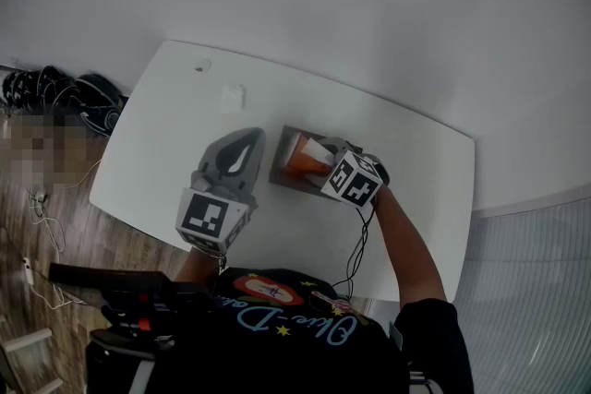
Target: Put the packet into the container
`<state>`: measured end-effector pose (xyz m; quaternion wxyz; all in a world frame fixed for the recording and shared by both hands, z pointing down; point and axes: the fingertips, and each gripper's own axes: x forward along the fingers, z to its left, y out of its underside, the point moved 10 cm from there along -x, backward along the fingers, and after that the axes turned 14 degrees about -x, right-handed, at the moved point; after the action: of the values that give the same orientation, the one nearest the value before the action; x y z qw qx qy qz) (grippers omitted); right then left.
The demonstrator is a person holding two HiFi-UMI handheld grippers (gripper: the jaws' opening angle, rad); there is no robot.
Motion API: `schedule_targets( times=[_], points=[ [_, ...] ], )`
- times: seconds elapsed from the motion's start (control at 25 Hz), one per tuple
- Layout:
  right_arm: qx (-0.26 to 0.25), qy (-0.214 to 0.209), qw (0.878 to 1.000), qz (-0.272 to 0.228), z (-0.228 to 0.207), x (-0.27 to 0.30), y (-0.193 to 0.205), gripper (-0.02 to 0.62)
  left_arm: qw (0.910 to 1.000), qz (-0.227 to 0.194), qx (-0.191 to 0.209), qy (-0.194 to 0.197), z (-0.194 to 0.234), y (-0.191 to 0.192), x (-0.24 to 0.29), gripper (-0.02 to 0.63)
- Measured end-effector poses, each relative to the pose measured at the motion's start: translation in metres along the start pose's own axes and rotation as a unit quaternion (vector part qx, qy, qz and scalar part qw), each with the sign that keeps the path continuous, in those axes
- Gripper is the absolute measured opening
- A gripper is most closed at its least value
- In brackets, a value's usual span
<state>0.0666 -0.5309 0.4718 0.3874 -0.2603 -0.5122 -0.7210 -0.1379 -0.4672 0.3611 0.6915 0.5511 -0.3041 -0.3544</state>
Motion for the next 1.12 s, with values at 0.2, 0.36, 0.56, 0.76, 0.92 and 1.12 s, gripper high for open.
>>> schedule_targets(
  times=[0.2,0.36,0.56,0.76,0.92,1.12],
  points=[
    [0.001,0.002,1.0,-0.005,0.0,-0.003,0.0,0.275,1.0,-0.002,-0.001,-0.004,0.003,0.0,-0.002,0.009],
    [-0.004,0.004,1.0,-0.006,0.001,-0.006,-0.001,0.281,1.0,0.001,0.0,-0.007,0.003,0.001,-0.003,0.009],
    [-0.008,0.0,1.0,-0.006,0.001,-0.01,-0.002,0.284,1.0,-0.001,0.001,-0.004,0.003,0.002,-0.004,0.009],
    [-0.013,0.0,1.0,-0.007,0.001,-0.011,-0.003,0.285,1.0,-0.001,0.0,-0.005,0.003,0.001,-0.004,0.009],
    [-0.009,0.016,1.0,-0.024,-0.002,-0.016,-0.004,0.285,1.0,-0.002,0.0,-0.003,0.003,0.003,-0.002,0.009],
    [0.072,0.087,0.99,-0.083,-0.006,-0.036,0.0,0.285,1.0,0.0,0.002,0.002,-0.001,0.003,0.0,0.009]
  ],
)
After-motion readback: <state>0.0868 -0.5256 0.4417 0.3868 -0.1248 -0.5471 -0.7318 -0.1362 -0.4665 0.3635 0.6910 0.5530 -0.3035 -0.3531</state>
